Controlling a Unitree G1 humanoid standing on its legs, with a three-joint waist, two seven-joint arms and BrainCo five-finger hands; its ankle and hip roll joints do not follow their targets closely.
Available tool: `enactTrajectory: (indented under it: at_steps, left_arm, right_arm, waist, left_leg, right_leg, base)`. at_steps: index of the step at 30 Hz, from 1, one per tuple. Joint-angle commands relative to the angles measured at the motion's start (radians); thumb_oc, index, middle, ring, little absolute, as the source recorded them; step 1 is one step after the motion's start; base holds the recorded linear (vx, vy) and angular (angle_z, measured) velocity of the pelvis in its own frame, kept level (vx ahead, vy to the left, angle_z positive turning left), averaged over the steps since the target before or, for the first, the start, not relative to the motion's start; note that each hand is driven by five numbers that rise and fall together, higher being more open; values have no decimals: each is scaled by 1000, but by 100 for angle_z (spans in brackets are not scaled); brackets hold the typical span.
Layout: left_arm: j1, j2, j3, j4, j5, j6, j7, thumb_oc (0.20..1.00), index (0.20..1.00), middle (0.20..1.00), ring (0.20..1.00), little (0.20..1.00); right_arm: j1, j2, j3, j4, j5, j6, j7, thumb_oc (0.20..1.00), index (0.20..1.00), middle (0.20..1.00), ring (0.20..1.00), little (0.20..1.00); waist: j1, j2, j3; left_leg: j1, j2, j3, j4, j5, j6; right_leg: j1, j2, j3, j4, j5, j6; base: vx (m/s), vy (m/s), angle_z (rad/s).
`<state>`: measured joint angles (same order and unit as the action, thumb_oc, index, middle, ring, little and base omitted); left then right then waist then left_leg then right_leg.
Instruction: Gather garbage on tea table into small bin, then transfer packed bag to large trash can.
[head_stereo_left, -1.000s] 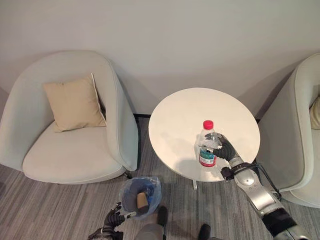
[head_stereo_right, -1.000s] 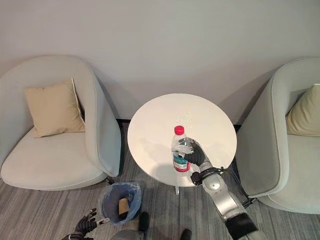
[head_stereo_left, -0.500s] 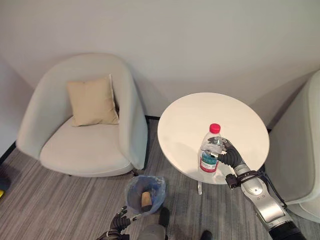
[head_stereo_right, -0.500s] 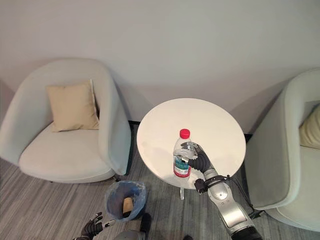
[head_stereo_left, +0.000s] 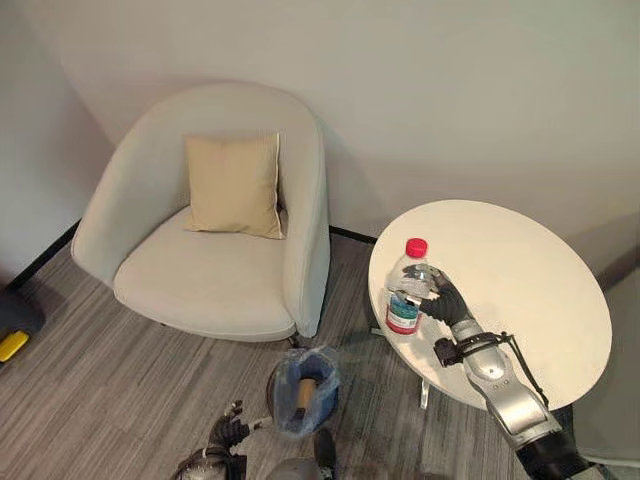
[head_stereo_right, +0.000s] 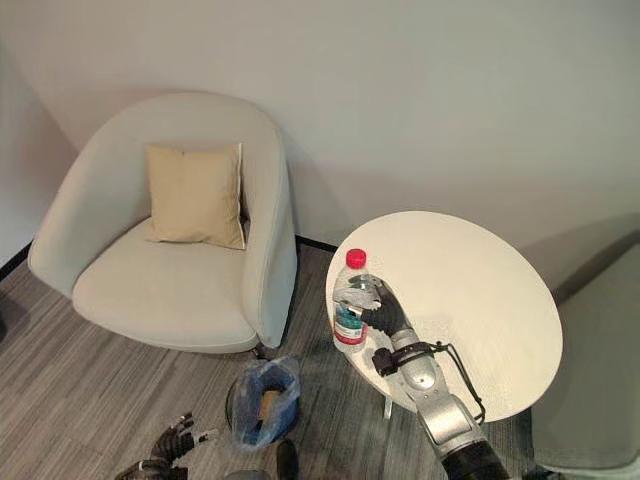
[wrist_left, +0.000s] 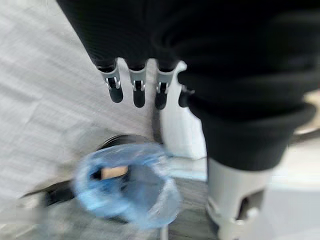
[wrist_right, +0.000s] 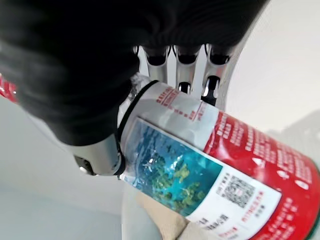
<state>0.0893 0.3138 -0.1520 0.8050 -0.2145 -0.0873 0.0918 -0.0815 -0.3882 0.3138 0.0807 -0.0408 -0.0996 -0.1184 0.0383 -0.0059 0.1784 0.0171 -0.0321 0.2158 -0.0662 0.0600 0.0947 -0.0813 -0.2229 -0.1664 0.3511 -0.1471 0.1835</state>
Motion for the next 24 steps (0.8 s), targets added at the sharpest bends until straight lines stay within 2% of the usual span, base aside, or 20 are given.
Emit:
enactTrajectory:
  at_steps: [1, 2, 5, 9, 11, 13, 14, 15, 17, 18, 19, 20, 24]
  left_arm:
    - [2, -12, 3, -16, 33, -29, 7, 1000, 1000, 1000, 1000, 1000]
    - [-5, -14, -4, -14, 37, -29, 4, 1000, 1000, 1000, 1000, 1000]
    - [-11, -12, -14, -16, 42, -29, 0, 1000, 1000, 1000, 1000, 1000]
    - [-9, -14, -18, -11, 52, -30, -6, 1000, 1000, 1000, 1000, 1000]
    - [12, -17, -11, -5, 51, -25, -9, 1000, 1000, 1000, 1000, 1000]
    - [19, -17, -10, -4, 50, -25, -9, 1000, 1000, 1000, 1000, 1000]
    - [18, -16, -10, -7, 49, -23, -8, 1000, 1000, 1000, 1000, 1000]
    - [16, -17, -11, -18, 44, -25, -4, 1000, 1000, 1000, 1000, 1000]
    - [5, -22, -18, -28, 42, -23, -2, 1000, 1000, 1000, 1000, 1000]
    - [2, -24, -22, -33, 42, -22, -1, 1000, 1000, 1000, 1000, 1000]
    - [2, -24, -21, -33, 42, -22, -1, 1000, 1000, 1000, 1000, 1000]
    - [6, -23, -23, -40, 50, -20, -5, 1000, 1000, 1000, 1000, 1000]
    - [8, -27, -21, -21, 67, -16, -4, 1000, 1000, 1000, 1000, 1000]
  right_arm:
    - [-58, -35, -37, -61, -9, -58, -10, 200, 200, 200, 200, 200]
    - [-50, -45, -36, -58, -16, -57, -9, 200, 200, 200, 200, 200]
    - [-37, -56, -33, -60, -21, -57, -4, 200, 200, 200, 200, 200]
    - [-26, -71, -32, -55, -25, -61, 2, 200, 200, 200, 200, 200]
    - [-25, -89, -21, -48, -35, -57, 13, 200, 200, 200, 200, 200]
    - [-25, -101, -14, -51, -36, -56, 17, 200, 200, 200, 200, 200]
    - [-25, -108, -11, -53, -36, -59, 19, 200, 200, 200, 200, 200]
    - [-26, -122, -14, -53, -34, -60, 16, 200, 200, 200, 200, 200]
    - [-35, -135, -12, -44, -34, -60, 7, 200, 200, 200, 200, 200]
    - [-40, -142, -11, -34, -39, -57, -1, 200, 200, 200, 200, 200]
    - [-40, -142, -11, -34, -39, -57, -1, 200, 200, 200, 200, 200]
    - [-45, -144, -4, -18, -43, -50, -3, 200, 200, 200, 200, 200]
    - [-34, -129, -4, 13, -47, -39, -5, 200, 200, 200, 200, 200]
  waist:
    - [-7, 7, 0]
    - [-17, 3, 9]
    - [-20, -4, 17]
    - [-19, -8, 14]
    - [-7, -5, 1]
    - [-3, -3, 2]
    - [-2, -3, 7]
    - [1, -5, 29]
    - [-5, -3, 47]
    - [-11, -2, 55]
    - [-11, -2, 55]
    - [-15, -3, 56]
    - [-25, -3, 52]
  left_leg:
    - [-4, 9, -88, 74, -126, -71]
    - [-3, -5, -124, 77, -128, -68]
    - [-8, -19, -161, 81, -126, -70]
    - [-18, -31, -206, 85, -121, -80]
    - [-19, -28, -229, 67, -106, -100]
    - [-29, -29, -248, 74, -99, -108]
    - [-43, -32, -257, 91, -97, -116]
    - [-88, -40, -258, 142, -91, -139]
    - [-139, -29, -211, 192, -89, -154]
    - [-153, -6, -163, 207, -88, -155]
    - [-154, -6, -163, 208, -89, -155]
    - [-144, 25, -122, 217, -107, -150]
    - [-103, 59, -115, 197, -119, -149]
  right_leg:
    - [23, 127, 34, -187, 33, -62]
    - [5, 162, 92, -211, 49, -69]
    - [0, 179, 118, -226, 57, -79]
    - [28, 179, 105, -257, 57, -91]
    - [66, 177, 61, -310, 58, -99]
    - [78, 180, 45, -339, 60, -103]
    - [86, 180, 36, -352, 58, -107]
    - [94, 175, 17, -370, 57, -110]
    - [104, 160, -17, -390, 59, -111]
    - [108, 150, -32, -395, 62, -112]
    - [108, 150, -32, -395, 62, -112]
    - [110, 138, -48, -401, 71, -112]
    - [107, 128, -72, -403, 76, -105]
  base:
    - [75, 2, 31]
    - [55, -4, 53]
    - [13, -34, 74]
    - [12, -84, 76]
    - [29, -153, 67]
    - [-8, -122, 48]
    - [-102, -141, 46]
    - [-157, -132, 67]
    - [-159, -58, 148]
    - [-86, -6, 126]
    - [-74, 30, 58]
    - [-18, 43, 17]
    - [15, 66, 18]
